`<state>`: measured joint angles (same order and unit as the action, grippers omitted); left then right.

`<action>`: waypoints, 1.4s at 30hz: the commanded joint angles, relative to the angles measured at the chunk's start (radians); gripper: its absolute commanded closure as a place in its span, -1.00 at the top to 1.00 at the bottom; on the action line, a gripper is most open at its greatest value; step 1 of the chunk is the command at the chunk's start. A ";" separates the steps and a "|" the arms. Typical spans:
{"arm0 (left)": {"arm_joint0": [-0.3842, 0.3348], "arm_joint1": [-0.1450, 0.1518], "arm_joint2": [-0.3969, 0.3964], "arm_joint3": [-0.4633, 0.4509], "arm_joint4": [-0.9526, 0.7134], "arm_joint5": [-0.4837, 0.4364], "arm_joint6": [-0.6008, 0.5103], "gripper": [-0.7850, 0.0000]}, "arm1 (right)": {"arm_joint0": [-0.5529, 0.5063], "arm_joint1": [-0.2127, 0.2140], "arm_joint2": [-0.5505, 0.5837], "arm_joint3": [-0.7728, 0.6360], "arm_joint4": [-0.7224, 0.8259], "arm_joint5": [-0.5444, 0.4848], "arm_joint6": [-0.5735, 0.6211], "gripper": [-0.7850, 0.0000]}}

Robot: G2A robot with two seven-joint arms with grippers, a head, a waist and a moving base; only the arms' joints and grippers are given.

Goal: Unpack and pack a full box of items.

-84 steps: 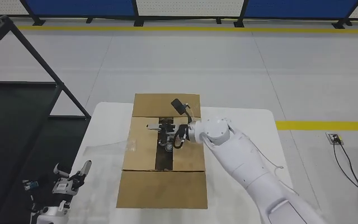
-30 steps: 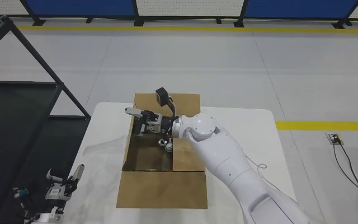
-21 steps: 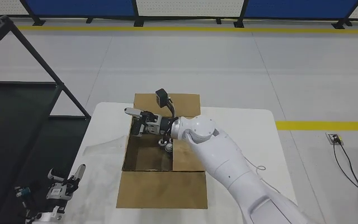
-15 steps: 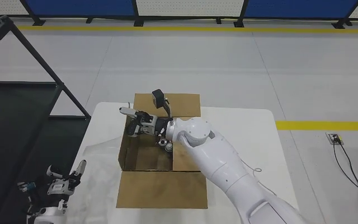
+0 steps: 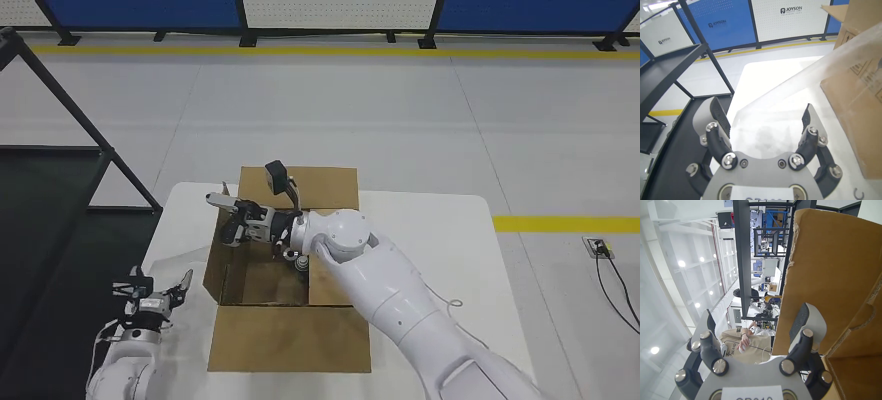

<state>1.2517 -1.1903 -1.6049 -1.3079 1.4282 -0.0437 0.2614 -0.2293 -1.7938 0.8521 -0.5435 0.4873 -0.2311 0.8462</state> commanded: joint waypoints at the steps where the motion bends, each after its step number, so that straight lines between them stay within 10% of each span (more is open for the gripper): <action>1: -0.032 -0.003 0.025 0.050 0.039 0.023 0.042 1.00 | -0.002 -0.001 0.003 0.001 -0.002 -0.001 -0.002 1.00; 11: -0.105 -0.007 0.041 0.165 0.111 0.123 0.145 1.00 | -0.014 -0.002 0.019 -0.008 -0.020 0.004 -0.003 1.00; 42: -0.014 0.042 -0.157 0.139 0.083 -0.034 0.022 1.00 | 0.023 -0.030 0.047 0.062 -0.034 0.010 0.048 1.00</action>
<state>1.2317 -1.1497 -1.7559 -1.1633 1.5115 -0.0774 0.2852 -0.2065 -1.8236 0.8977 -0.4841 0.4525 -0.2199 0.8939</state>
